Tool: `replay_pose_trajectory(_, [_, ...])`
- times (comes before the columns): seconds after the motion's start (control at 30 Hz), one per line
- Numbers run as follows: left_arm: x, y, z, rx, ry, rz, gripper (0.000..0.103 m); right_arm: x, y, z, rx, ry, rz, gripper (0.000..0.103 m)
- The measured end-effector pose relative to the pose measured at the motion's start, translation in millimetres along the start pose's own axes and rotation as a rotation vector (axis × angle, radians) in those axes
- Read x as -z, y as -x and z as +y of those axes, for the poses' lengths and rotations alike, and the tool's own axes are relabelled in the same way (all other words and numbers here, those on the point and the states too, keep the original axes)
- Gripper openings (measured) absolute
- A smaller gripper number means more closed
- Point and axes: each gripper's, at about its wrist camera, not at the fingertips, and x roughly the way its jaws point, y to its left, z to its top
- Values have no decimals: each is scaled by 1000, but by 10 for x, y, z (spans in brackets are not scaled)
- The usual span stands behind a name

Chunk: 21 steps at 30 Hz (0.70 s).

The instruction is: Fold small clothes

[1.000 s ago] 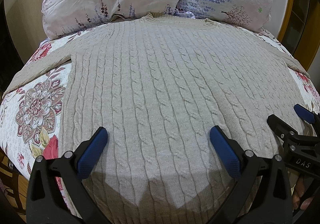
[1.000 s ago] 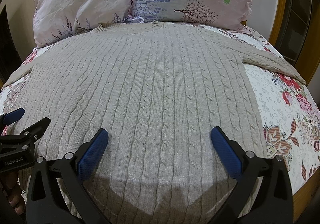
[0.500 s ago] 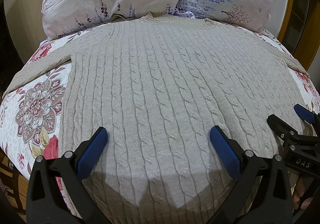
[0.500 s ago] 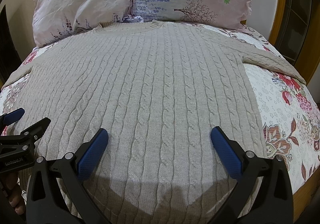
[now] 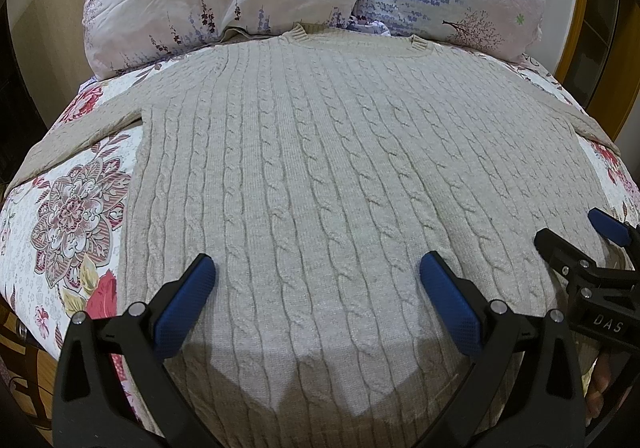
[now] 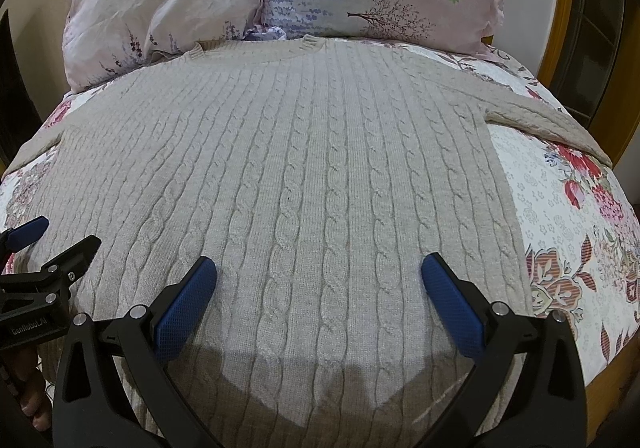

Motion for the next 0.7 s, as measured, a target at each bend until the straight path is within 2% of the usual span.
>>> replay_pose_trajectory(0.33, [0, -19, -11, 1, -2, 4, 101, -23, -10, 4, -9, 21, 37, 102])
replay_pose_trajectory(0.43, [48, -16, -7, 2, -23, -18, 101, -35, -18, 4, -21, 36, 44, 102])
replay_pose_trajectory(0.53, [51, 34, 68, 48, -42, -29, 101, -137, -7, -127, -103, 44, 55, 102])
replay_pose_trajectory(0.57, [26, 54, 138, 74, -29, -34, 101, -206, 38, -296, -137, -10, 35, 102])
replay_pose_trajectory(0.6, [-4, 79, 227, 87, -7, -48, 101, -310, 126, -633, -172, -121, -15, 102])
replay_pose_trajectory(0.67, [-83, 161, 557, 99, 72, -119, 101, -435, 217, -1179, -189, -293, -87, 102])
replay_pose_trajectory(0.7, [-112, 181, 677, 104, 102, -145, 101, -484, 247, -1508, -179, -393, -119, 98])
